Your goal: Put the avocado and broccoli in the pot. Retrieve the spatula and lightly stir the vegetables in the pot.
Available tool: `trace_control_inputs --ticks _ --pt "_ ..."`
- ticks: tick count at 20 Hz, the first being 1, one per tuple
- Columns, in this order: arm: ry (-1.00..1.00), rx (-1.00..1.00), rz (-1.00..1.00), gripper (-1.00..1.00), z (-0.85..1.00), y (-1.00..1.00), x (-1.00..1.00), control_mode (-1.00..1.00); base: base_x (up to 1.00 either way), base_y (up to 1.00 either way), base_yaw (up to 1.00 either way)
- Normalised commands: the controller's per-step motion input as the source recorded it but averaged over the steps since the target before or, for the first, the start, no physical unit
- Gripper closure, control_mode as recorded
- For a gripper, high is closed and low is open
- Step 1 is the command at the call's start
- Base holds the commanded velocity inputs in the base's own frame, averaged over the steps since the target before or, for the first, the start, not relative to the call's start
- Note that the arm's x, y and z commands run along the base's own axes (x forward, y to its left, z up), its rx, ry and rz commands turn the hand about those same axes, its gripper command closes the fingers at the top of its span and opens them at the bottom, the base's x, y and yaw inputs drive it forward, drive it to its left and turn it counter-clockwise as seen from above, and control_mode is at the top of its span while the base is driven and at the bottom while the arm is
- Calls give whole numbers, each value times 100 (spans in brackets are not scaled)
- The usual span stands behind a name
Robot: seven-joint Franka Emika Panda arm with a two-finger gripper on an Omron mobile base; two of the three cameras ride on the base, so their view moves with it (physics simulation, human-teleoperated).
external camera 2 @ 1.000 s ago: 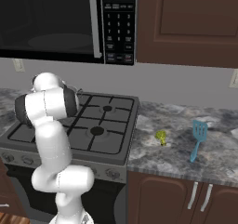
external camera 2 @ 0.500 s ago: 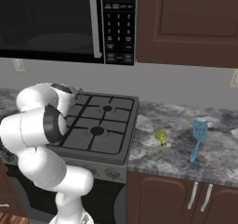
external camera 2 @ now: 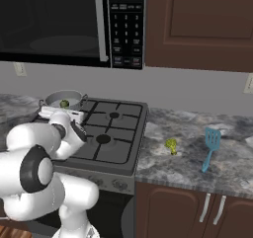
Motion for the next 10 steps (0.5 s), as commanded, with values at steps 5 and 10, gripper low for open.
trace_control_inputs --ticks 5,10 --pt "21 20 0 -100 70 -70 -35 -100 0 0 0" --pt "4 13 0 -100 37 -30 -41 -100 0 0 0"
